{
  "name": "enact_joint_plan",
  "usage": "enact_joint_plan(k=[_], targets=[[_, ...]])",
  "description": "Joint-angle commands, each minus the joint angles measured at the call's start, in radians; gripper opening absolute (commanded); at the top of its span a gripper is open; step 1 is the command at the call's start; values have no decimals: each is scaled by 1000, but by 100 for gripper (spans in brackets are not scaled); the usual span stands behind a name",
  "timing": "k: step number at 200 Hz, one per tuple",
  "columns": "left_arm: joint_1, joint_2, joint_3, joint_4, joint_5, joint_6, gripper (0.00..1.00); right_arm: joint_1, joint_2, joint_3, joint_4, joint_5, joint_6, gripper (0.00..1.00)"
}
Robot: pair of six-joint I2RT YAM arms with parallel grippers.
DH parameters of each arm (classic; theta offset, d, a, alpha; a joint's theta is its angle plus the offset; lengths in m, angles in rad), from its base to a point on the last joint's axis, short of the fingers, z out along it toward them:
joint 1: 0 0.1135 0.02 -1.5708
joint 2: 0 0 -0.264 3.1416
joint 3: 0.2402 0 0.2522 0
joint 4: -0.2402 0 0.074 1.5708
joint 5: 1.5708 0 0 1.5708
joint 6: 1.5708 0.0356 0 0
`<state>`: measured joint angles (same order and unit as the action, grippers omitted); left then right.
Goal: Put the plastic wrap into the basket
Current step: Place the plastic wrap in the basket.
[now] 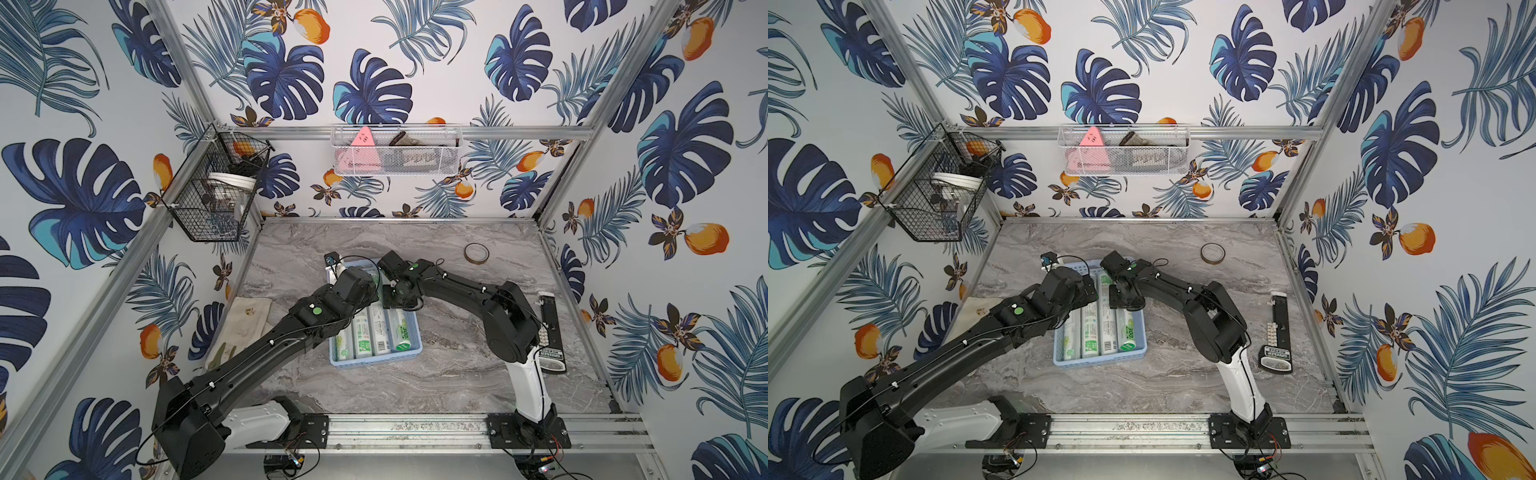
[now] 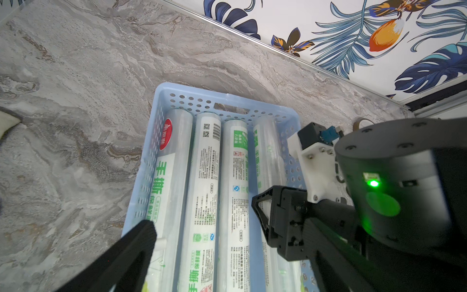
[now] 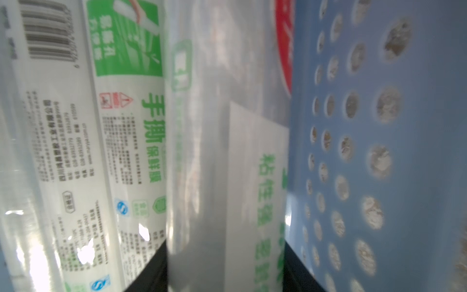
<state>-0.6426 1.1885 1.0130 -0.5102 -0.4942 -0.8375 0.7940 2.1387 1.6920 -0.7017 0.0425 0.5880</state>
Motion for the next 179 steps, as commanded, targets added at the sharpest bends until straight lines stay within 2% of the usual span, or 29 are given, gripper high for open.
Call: enact_joint_plan(k=[1, 76, 121, 151, 179], targets=[[0, -9, -1, 10, -5, 5, 99, 0, 4, -2, 2, 34, 5, 41], [0, 0, 19, -4, -15, 20, 99, 1, -32, -18, 7, 10, 3, 61], [1, -6, 21, -19, -49, 25, 99, 7, -98, -49, 16, 21, -2, 67], [2, -17, 25, -23, -97, 42, 99, 10, -251, -138, 93, 25, -29, 68], [3, -36, 21, -16, -157, 76, 99, 10, -414, -259, 200, 94, -58, 73]])
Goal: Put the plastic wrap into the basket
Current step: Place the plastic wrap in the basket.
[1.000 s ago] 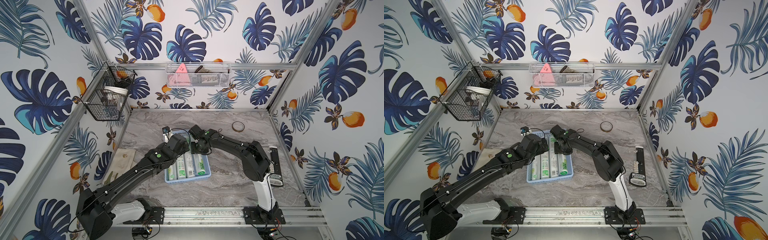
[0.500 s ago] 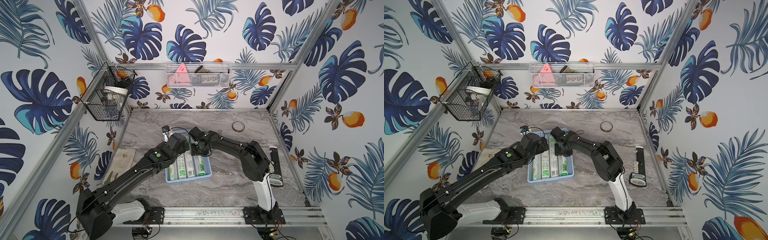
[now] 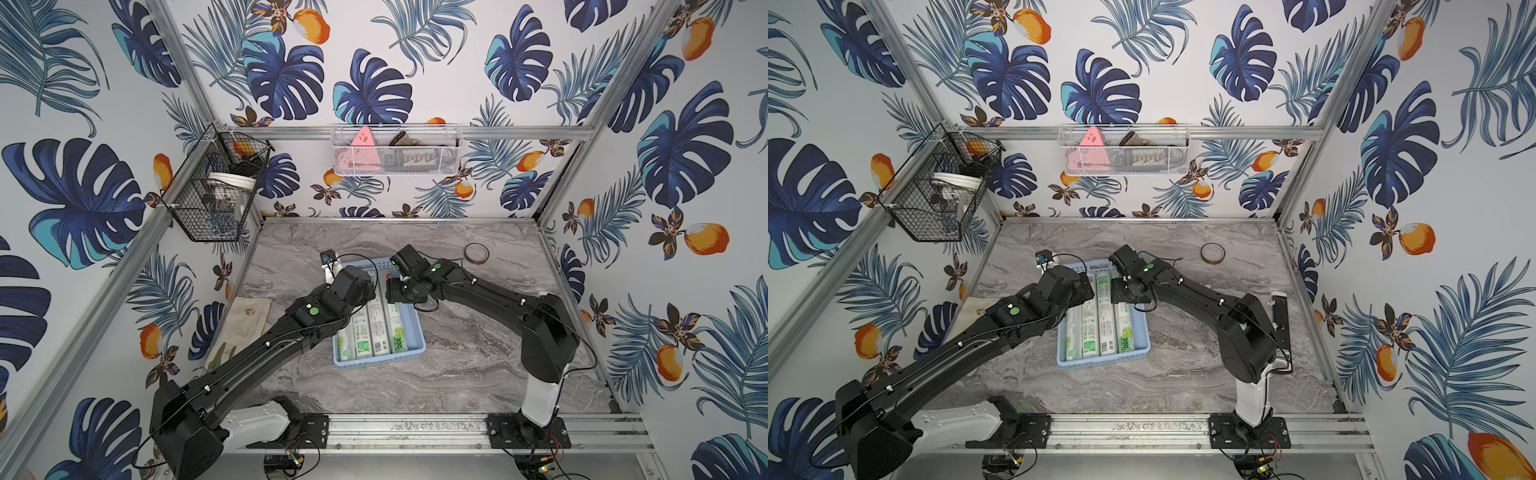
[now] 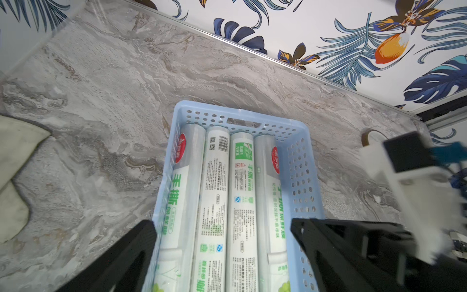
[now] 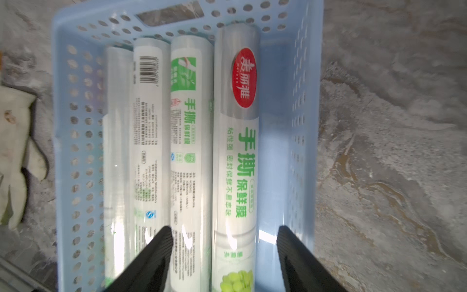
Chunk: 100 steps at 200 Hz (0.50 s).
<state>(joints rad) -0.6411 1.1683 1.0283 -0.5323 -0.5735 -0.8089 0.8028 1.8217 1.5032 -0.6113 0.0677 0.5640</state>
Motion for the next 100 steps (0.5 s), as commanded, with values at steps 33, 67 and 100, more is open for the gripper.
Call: enact_joint_plan(k=[33, 67, 100], targets=[[2, -44, -11, 34, -154, 101, 99, -3, -286, -211, 213, 284, -90, 83], [9, -67, -37, 79, -240, 167, 99, -33, -399, -290, 262, 545, -159, 87], [62, -53, -47, 110, -314, 219, 99, -106, -485, -440, 410, 777, -255, 88]])
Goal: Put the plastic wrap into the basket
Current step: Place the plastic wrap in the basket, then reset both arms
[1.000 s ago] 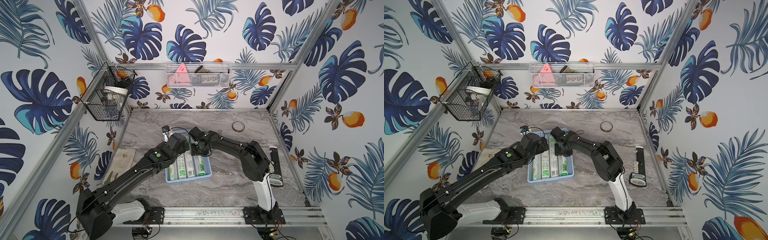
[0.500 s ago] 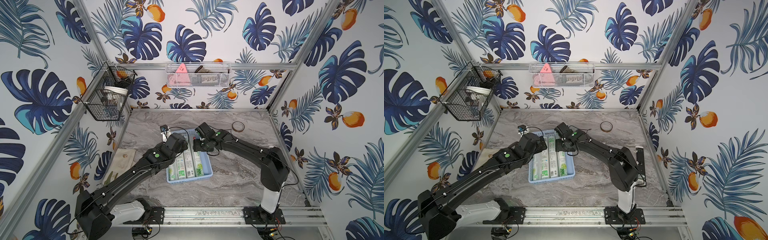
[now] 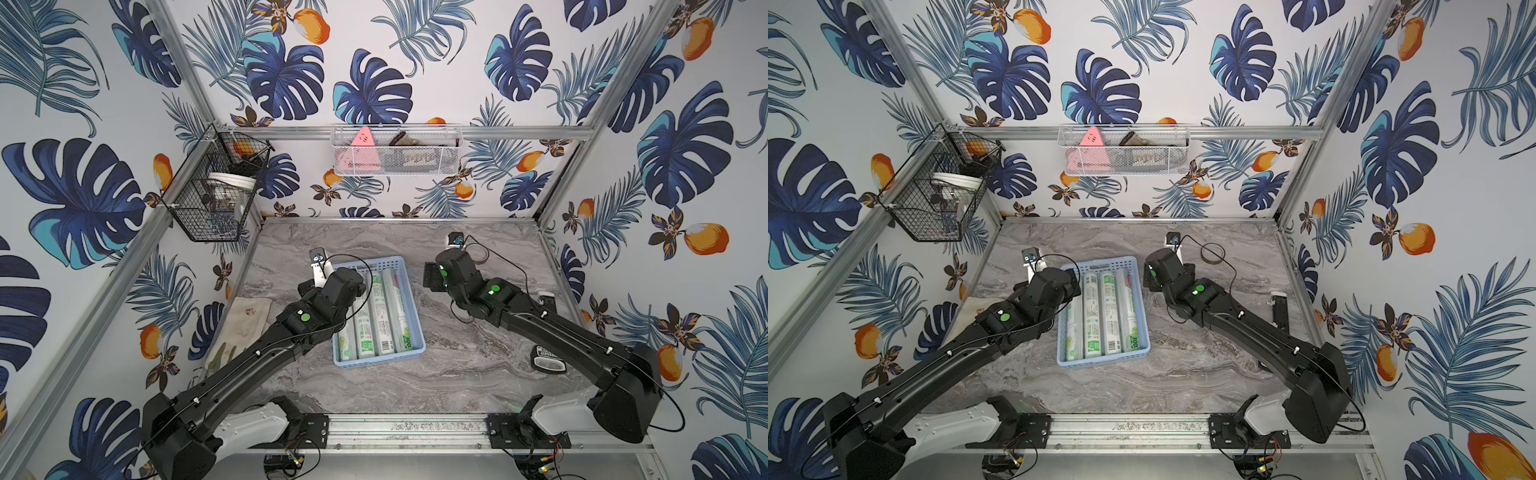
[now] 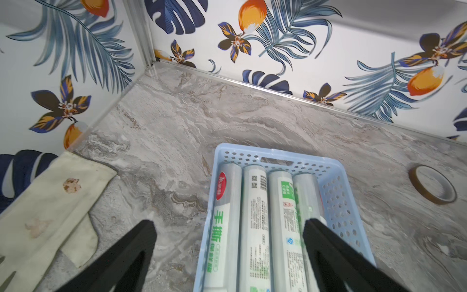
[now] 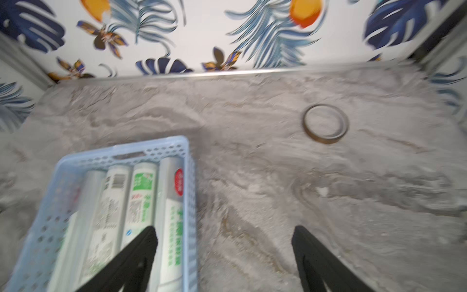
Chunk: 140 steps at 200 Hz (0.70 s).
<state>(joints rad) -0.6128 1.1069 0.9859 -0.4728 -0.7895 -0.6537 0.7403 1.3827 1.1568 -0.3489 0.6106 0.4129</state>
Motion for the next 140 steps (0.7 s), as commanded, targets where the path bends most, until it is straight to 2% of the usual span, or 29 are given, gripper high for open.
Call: enact_joint_plan(k=[1, 15, 43, 59, 82, 99, 119, 140], targets=[[36, 9, -4, 50, -100, 65, 99, -46, -49, -100, 160, 238, -111, 88], [88, 27, -5, 57, -110, 86, 99, -107, -87, -170, 255, 264, -183, 88], [190, 55, -41, 124, -114, 132, 99, -285, -105, -220, 245, 266, -167, 91], [228, 54, -100, 225, -149, 178, 99, -372, -90, -258, 291, 252, -206, 93], [292, 75, -195, 443, -159, 331, 99, -503, -49, -332, 392, 187, -231, 94], [323, 113, -239, 537, -142, 397, 99, -550, -14, -375, 460, 155, -243, 94], [329, 200, -340, 766, -168, 498, 99, -578, 23, -454, 615, 93, -296, 94], [329, 258, -391, 873, -141, 561, 99, -585, 76, -496, 735, 55, -339, 97]])
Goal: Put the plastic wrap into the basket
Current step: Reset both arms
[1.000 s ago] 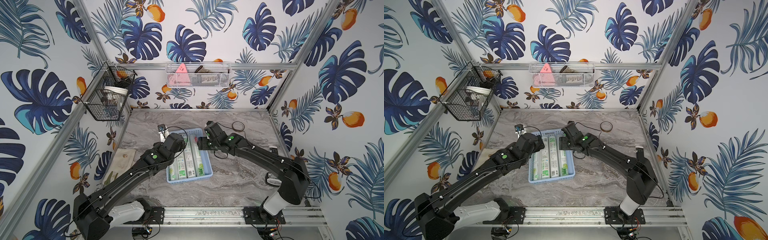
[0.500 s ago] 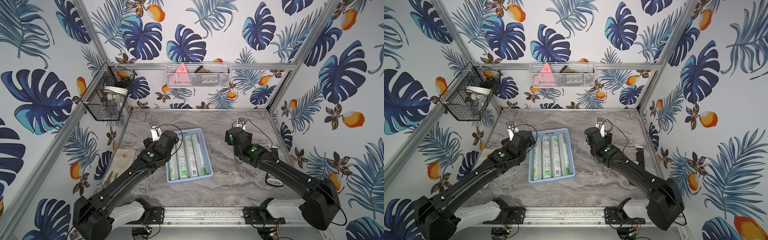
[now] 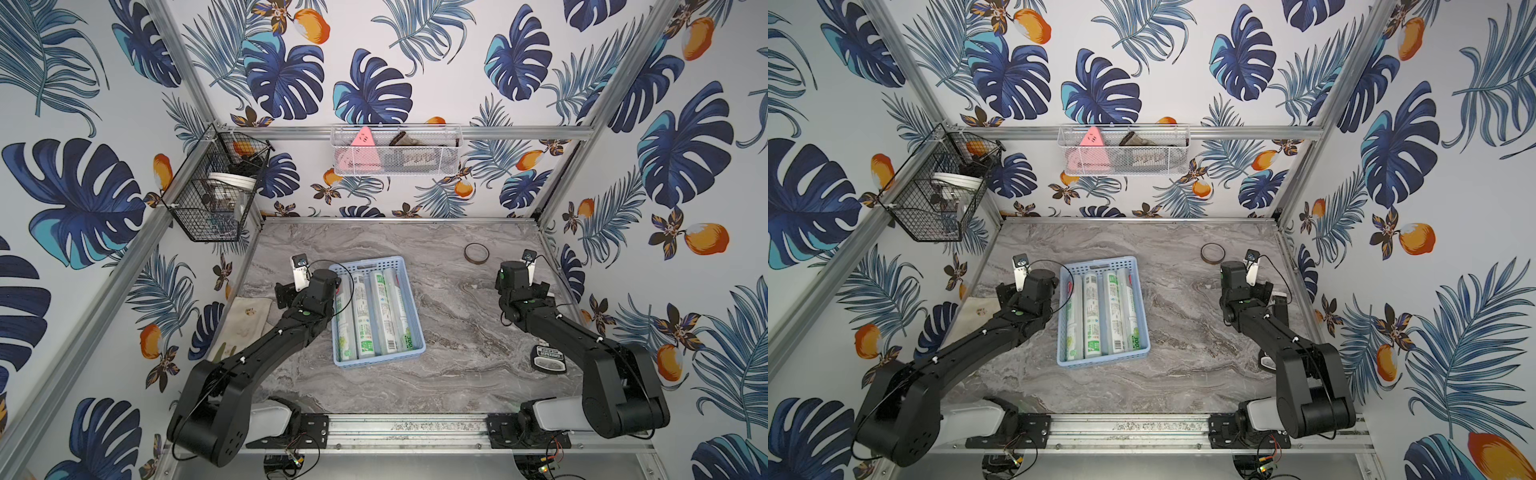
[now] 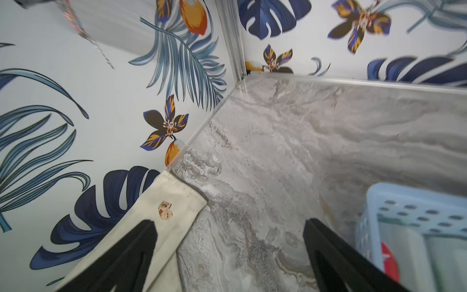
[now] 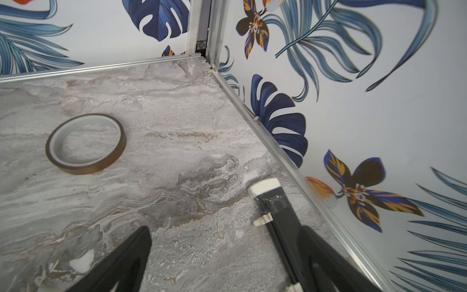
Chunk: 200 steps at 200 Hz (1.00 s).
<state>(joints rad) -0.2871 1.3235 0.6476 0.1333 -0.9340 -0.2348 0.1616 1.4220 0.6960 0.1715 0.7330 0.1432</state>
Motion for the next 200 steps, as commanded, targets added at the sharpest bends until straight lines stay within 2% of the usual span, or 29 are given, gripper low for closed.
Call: enact_joint_plan(k=[1, 22, 38, 49, 66, 82, 131, 161, 179, 193, 200], targets=[[4, 45, -57, 278, 7, 143, 99, -7, 40, -38, 225, -69, -71, 97], [5, 103, -137, 474, 43, 212, 99, -17, 84, -107, 422, -135, -140, 99], [6, 134, -176, 594, 86, 255, 99, -19, 63, -140, 459, -210, -143, 100], [16, 148, -169, 557, 134, 224, 99, -27, 62, -164, 513, -258, -142, 100], [34, 218, -235, 757, 203, 230, 99, -31, 82, -166, 566, -314, -187, 100], [45, 263, -260, 834, 240, 232, 99, -39, 86, -179, 610, -387, -178, 100], [71, 259, -271, 833, 339, 226, 99, -63, 90, -209, 692, -525, -217, 100], [109, 254, -305, 877, 456, 220, 99, -136, 144, -222, 797, -659, -204, 100], [125, 259, -311, 888, 506, 218, 99, -140, 203, -239, 896, -669, -236, 100], [131, 301, -331, 943, 521, 215, 99, -136, 213, -261, 956, -650, -252, 100], [132, 352, -350, 1078, 513, 243, 99, -135, 187, -274, 953, -647, -238, 100]])
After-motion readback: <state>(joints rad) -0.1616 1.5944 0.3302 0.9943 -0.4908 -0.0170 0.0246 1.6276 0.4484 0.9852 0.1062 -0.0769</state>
